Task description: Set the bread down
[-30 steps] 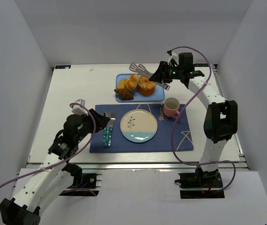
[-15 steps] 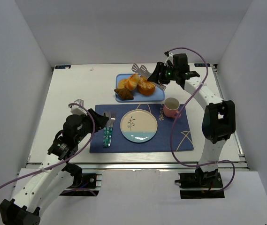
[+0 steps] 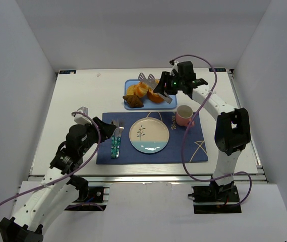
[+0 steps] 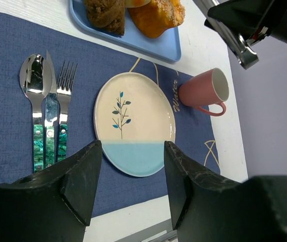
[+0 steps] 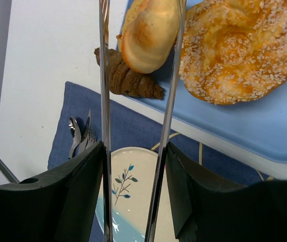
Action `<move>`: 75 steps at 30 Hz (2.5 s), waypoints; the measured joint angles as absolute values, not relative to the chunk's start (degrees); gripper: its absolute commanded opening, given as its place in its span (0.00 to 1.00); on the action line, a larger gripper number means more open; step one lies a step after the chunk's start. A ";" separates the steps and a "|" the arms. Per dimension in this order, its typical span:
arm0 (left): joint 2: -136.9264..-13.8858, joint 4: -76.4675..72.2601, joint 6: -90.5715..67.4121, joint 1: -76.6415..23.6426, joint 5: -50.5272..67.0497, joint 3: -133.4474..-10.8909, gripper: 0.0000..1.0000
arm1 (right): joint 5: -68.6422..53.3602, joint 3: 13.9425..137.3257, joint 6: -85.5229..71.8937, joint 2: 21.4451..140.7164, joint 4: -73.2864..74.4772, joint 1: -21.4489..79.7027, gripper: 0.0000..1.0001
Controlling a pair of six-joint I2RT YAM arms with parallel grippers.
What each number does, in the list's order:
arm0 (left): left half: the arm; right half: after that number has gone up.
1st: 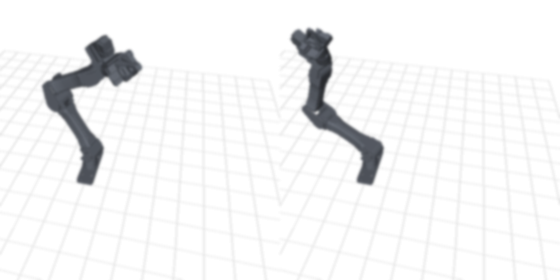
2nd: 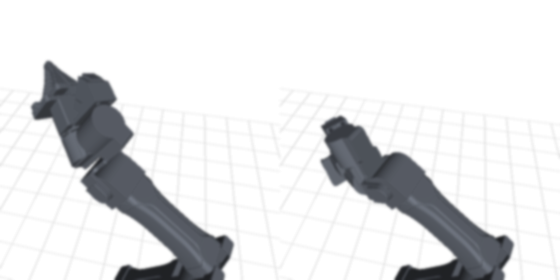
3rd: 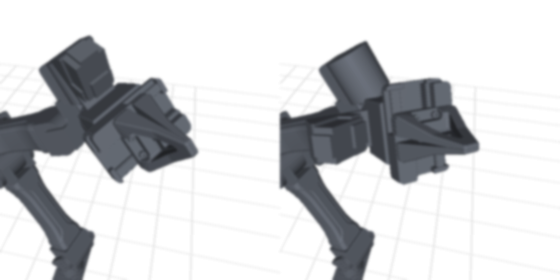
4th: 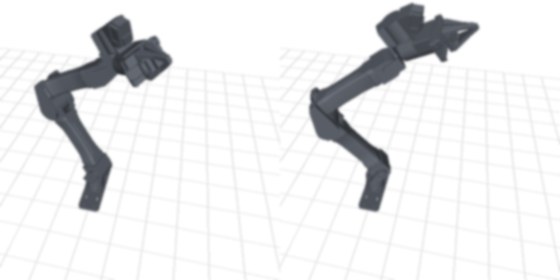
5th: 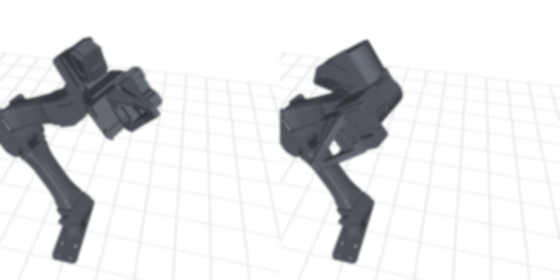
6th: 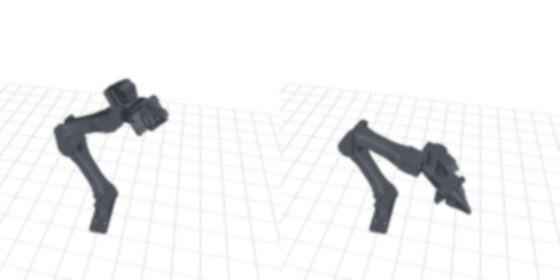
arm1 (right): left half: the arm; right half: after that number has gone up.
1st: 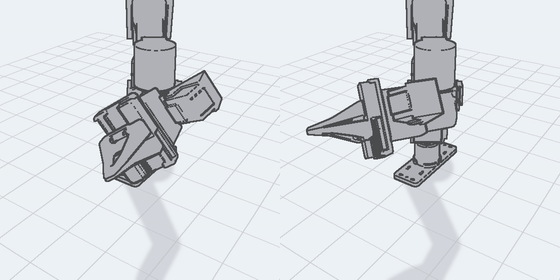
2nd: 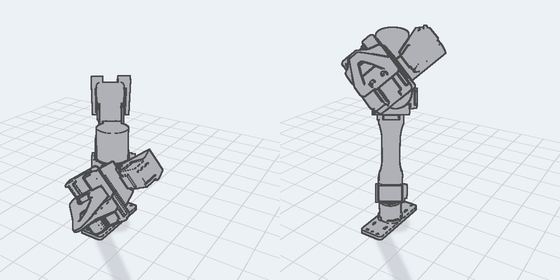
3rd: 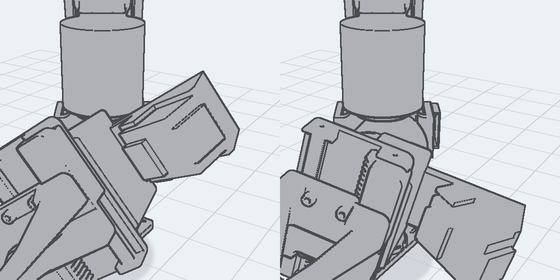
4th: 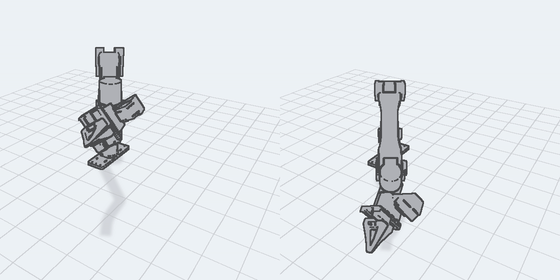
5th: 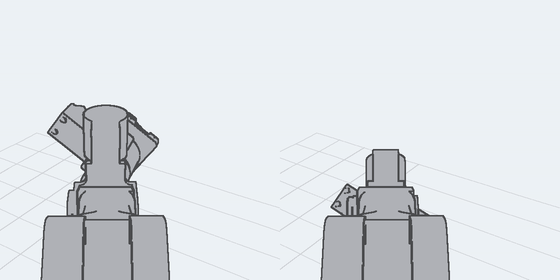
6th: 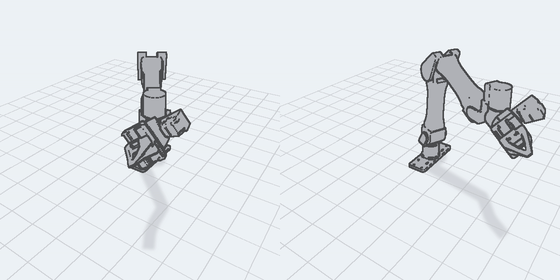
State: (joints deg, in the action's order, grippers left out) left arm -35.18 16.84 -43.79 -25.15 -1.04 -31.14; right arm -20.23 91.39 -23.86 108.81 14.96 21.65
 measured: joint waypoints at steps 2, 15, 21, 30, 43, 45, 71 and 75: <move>-34.96 16.84 -43.88 -25.15 -1.10 -31.14 0.62 | -19.57 91.22 -23.86 108.81 15.18 21.71 0.56; -34.94 16.84 -43.99 -25.15 -1.10 -31.14 0.62 | -18.31 89.14 -24.10 108.03 15.73 21.71 0.56; -34.94 16.86 -43.97 -25.15 -1.13 -31.14 0.62 | -18.26 88.97 -24.67 108.03 16.23 22.28 0.53; -34.26 17.93 -43.97 -25.15 -1.52 -31.14 0.62 | -18.15 88.97 -25.43 108.03 16.60 23.03 0.52; -33.34 18.11 -44.01 -25.15 -2.02 -31.14 0.62 | -18.15 88.90 -26.96 108.03 16.60 23.00 0.40; -33.06 18.22 -44.01 -25.15 -2.17 -31.14 0.62 | -18.17 88.71 -27.18 108.03 16.53 23.00 0.36; -32.95 19.33 -44.01 -25.15 -2.55 -31.14 0.62 | -28.34 88.64 -33.89 105.65 11.92 15.20 0.00; -33.39 19.31 -44.01 -25.15 -2.55 -31.14 0.62 | -31.99 86.02 -34.11 101.67 10.90 15.14 0.00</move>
